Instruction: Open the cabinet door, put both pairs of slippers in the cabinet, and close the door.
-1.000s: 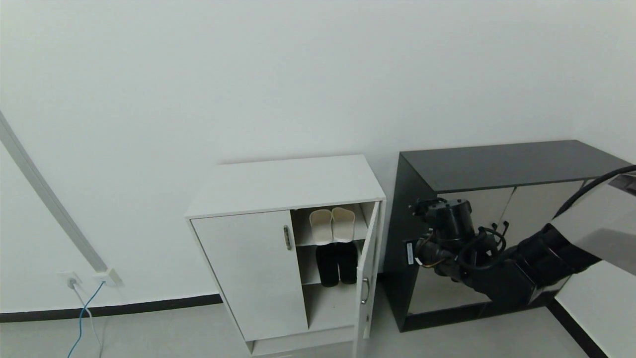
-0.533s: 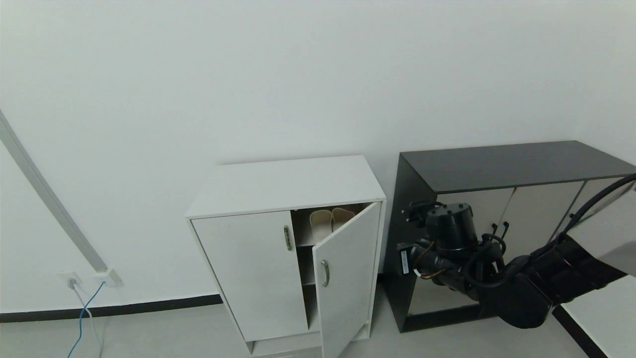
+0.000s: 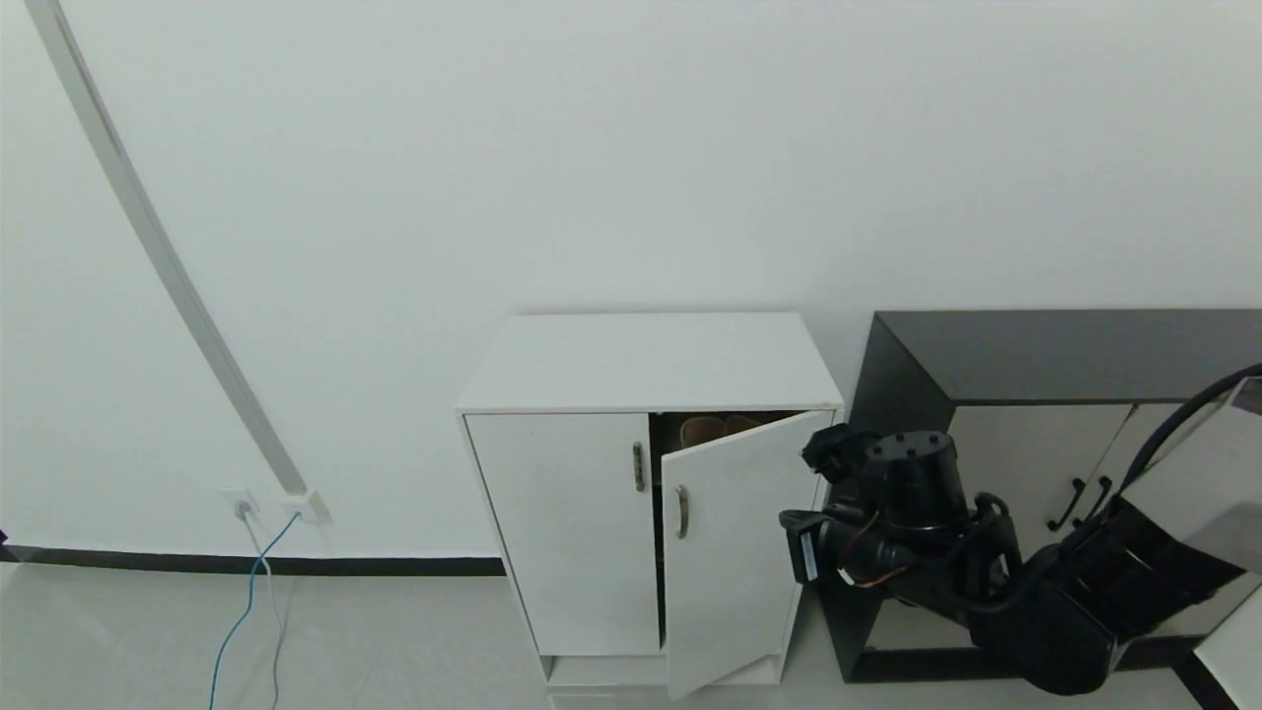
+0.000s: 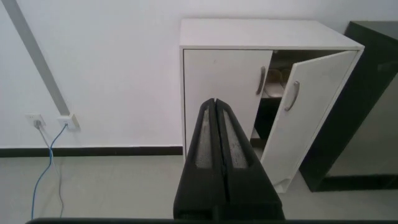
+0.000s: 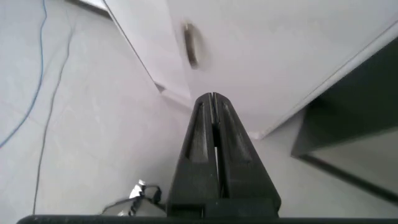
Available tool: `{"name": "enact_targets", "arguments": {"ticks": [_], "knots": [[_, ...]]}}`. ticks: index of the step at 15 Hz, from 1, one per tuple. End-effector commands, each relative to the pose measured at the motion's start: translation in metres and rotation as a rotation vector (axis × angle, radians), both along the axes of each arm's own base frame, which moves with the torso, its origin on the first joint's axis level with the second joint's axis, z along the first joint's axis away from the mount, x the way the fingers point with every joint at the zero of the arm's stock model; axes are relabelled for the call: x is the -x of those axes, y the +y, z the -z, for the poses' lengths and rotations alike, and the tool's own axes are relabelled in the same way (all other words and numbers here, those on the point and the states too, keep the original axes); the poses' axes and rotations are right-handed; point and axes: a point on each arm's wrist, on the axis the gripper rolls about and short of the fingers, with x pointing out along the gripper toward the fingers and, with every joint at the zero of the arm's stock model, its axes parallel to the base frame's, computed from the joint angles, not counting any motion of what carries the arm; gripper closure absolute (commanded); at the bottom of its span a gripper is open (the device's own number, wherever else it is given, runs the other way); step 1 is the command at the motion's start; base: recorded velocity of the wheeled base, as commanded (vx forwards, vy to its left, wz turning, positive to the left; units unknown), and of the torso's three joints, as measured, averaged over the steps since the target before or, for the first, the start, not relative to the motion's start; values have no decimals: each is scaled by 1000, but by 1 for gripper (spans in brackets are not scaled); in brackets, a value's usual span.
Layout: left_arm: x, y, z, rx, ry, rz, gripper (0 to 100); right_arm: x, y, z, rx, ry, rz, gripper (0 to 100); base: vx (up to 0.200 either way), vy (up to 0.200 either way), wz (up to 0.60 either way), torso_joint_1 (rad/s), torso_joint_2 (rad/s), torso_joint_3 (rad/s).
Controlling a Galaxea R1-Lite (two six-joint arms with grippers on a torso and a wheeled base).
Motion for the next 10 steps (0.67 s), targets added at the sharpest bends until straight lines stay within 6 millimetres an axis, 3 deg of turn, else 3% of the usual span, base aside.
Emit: {"name": "enact_targets", "arguments": {"ticks": [1,4,6,10], "knots": [[0,0,0,0,1,0,100,8,-3,15,20,39,-52,100,0,0,0,0,0,0],[0,0,0,-1,1,1,100,10,5,41,35,85,-106,100,0,0,0,0,0,0],[0,0,0,-1,1,0,100,11,8,54,37,67,-123,100,200,0,0,5,7,2],[0,0,0,-1,1,3,100,11,9,58,44,59,-133,100,200,0,0,-4,0,8]]}}
